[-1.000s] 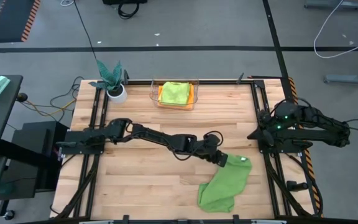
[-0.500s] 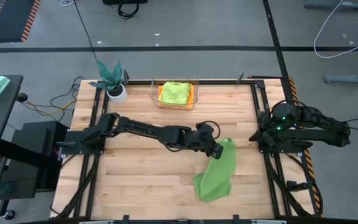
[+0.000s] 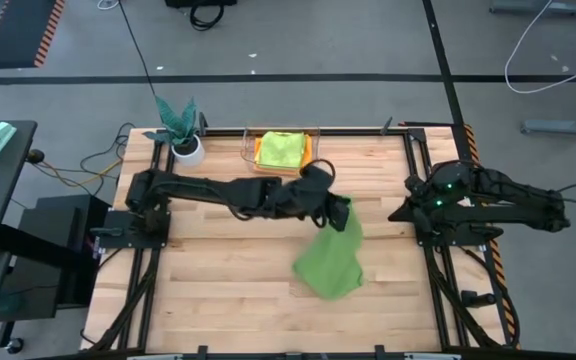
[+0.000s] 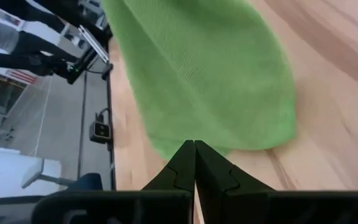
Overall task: Fold microfiber towels
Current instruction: Fold the green towel
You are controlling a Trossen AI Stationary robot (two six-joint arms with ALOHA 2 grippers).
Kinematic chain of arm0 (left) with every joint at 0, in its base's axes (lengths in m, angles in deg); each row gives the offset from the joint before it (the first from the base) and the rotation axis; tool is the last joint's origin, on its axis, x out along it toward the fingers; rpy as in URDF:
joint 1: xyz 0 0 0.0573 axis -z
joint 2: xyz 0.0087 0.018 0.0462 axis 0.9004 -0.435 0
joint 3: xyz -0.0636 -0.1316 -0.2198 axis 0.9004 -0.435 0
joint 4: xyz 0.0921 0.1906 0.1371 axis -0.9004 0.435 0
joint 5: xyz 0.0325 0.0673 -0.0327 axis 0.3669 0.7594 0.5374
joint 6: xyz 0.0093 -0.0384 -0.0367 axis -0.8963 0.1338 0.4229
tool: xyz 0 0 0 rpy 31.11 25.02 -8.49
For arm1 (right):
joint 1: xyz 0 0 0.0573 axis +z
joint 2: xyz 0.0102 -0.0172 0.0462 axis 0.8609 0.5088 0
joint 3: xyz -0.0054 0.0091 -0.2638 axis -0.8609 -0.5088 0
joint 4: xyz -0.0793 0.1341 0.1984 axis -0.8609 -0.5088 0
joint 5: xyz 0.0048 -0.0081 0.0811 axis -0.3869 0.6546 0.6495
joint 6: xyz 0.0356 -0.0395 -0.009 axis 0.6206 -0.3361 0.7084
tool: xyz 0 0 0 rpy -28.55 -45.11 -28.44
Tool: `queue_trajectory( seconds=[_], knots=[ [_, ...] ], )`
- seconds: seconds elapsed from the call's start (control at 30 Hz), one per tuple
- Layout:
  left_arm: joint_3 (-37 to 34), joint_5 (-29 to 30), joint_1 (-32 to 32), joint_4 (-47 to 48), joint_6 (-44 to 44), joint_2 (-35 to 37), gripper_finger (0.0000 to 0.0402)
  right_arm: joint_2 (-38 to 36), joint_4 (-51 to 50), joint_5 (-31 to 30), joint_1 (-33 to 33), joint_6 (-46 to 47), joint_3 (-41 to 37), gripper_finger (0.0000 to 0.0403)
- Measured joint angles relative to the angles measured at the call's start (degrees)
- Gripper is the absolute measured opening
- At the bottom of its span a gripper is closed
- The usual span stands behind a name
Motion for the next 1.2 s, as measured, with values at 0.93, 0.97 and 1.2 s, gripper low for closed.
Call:
queue_trajectory(
  seconds=[0.93,0.97,1.2],
  knots=[
    [-0.04,-6.41,6.35,6.24,9.12,4.30,0.0005,25.68,17.54,-5.16,-0.22,-26.01,0.00,0.0074],
    [-0.05,-6.97,6.86,6.48,10.33,4.30,0.0005,26.85,18.69,-4.90,-0.16,-26.74,0.00,0.0081],
    [-0.08,-8.84,10.75,10.81,18.26,3.78,0.0005,32.27,25.32,-4.43,0.00,-32.43,0.00,0.0120]
  ],
)
